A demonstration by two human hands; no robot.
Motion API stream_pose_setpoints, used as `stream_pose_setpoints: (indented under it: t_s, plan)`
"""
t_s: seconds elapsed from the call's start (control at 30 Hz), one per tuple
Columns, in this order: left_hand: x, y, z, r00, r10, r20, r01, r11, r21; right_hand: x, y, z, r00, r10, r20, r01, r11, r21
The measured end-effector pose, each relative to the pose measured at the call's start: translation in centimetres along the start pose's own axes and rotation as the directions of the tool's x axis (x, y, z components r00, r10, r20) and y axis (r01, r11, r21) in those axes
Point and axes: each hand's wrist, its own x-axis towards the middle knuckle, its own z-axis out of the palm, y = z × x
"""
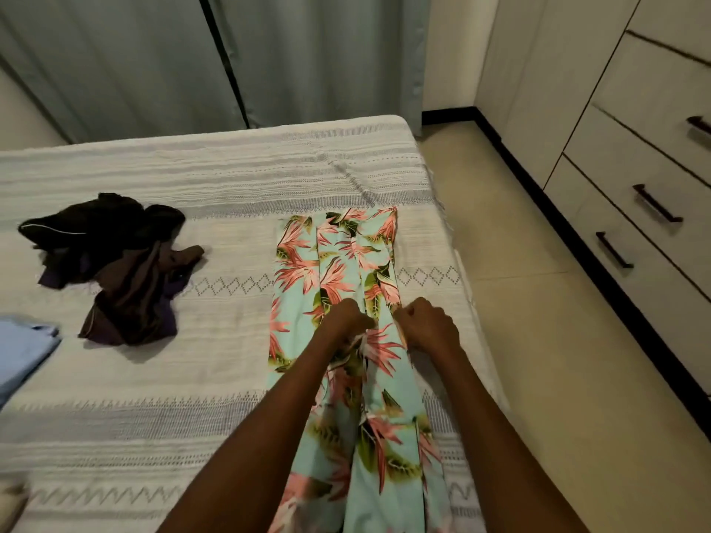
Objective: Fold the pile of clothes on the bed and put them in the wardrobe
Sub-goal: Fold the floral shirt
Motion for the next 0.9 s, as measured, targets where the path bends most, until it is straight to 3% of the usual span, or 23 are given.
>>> stream_pose_setpoints:
  t_s: [0.1,0.2,0.27,0.37,0.47,0.63,0.9]
  plan:
    - [-2.6,-0.9,1.3,0.994,0.024,-0.11,-0.032,0.997,-0.074,-4.1,1.0,0.9,1.0,-0.005,-0.023,0.006,0.998,0.058]
    - [-4.9,-1.9,2.0,0.982,-0.024,-0.185,-0.042,0.937,-0.347,-7.0,1.1,1.6,0.996,-0.055,-0.063,0.059,0.996,0.066]
    - [-6.3,-2.8,2.2,0.98,-0.068,-0.189,-0.018,0.908,-0.418,-8.5,1.2,1.9,0.993,-0.081,-0.089,0.085,0.995,0.046]
    - [-7.3,-4.0,2.8,0.986,-0.071,-0.154,0.004,0.919,-0.393,-10.6,1.9,2.3,0.995,-0.063,-0.08,0.065,0.998,0.022]
    - [-8.6,-4.0,3.0,0.999,-0.028,-0.024,0.017,0.936,-0.352,-12.4,2.8,2.6,0.999,-0.005,-0.042,0.007,1.0,0.029]
    - [-10.5,-3.9,3.0,0.984,-0.024,-0.174,-0.013,0.979,-0.205,-15.2,4.5,2.8,0.998,-0.05,-0.033,0.051,0.998,0.029]
    - [-14.1,-6.0,4.2,1.0,-0.019,-0.004,0.017,0.965,-0.262,-20.9,6.0,4.6,0.945,-0.229,-0.233,0.23,0.973,-0.025]
